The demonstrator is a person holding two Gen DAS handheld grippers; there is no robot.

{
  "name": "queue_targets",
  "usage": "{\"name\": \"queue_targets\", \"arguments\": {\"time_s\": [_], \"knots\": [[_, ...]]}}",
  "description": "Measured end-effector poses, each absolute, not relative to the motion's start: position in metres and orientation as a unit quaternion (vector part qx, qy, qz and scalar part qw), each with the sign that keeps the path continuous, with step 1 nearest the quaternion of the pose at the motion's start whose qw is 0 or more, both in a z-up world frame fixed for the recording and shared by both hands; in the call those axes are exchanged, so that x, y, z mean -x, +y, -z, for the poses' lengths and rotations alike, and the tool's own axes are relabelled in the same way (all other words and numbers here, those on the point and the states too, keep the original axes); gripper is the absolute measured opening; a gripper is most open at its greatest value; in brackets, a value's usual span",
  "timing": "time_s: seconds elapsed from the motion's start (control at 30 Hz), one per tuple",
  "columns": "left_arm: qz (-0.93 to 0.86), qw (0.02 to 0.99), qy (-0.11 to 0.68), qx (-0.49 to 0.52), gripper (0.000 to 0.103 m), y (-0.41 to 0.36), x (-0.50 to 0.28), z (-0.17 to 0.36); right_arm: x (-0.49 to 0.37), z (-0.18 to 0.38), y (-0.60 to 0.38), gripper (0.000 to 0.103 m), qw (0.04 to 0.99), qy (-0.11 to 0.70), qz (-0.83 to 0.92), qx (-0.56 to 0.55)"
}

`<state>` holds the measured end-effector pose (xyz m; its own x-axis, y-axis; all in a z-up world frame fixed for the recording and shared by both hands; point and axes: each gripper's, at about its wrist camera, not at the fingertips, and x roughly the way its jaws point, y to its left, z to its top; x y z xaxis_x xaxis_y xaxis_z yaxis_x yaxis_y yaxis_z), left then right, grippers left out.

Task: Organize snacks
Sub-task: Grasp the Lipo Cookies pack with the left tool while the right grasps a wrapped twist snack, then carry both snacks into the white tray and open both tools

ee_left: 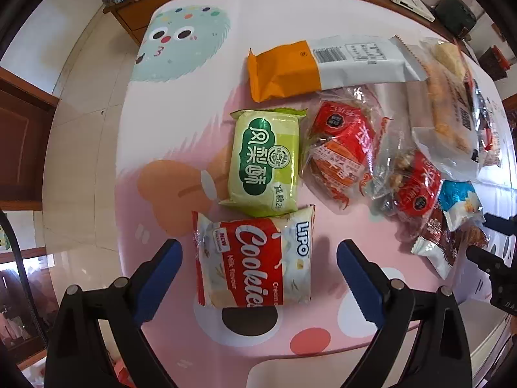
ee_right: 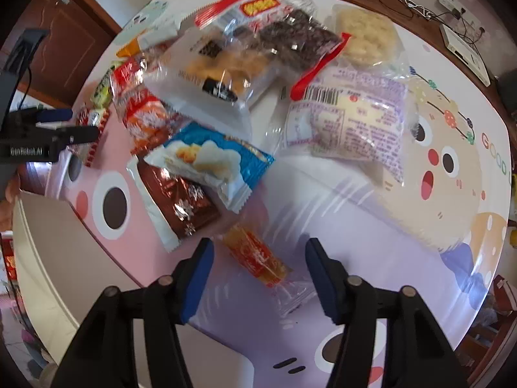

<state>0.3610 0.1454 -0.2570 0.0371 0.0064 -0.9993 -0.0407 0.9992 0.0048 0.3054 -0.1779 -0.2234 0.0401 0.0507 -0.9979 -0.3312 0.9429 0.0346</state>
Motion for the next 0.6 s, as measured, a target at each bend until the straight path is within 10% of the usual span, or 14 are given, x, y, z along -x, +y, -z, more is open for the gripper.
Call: {"name": "queue_targets", "arguments": {"time_s": [0.27, 0.6], "knots": [[0.000, 0.713, 0.701, 0.015, 0.071, 0.132, -0.368, 0.263, -0.301, 0.221, -0.185, 0.023, 0.719, 0.673, -0.119, 0.121], [-0.014, 0.747, 0.664, 0.035, 0.051, 0.113, -0.347, 0.229, -0.292, 0.209, -0.194, 0.022, 0.740, 0.657, -0.096, 0.104]]}}
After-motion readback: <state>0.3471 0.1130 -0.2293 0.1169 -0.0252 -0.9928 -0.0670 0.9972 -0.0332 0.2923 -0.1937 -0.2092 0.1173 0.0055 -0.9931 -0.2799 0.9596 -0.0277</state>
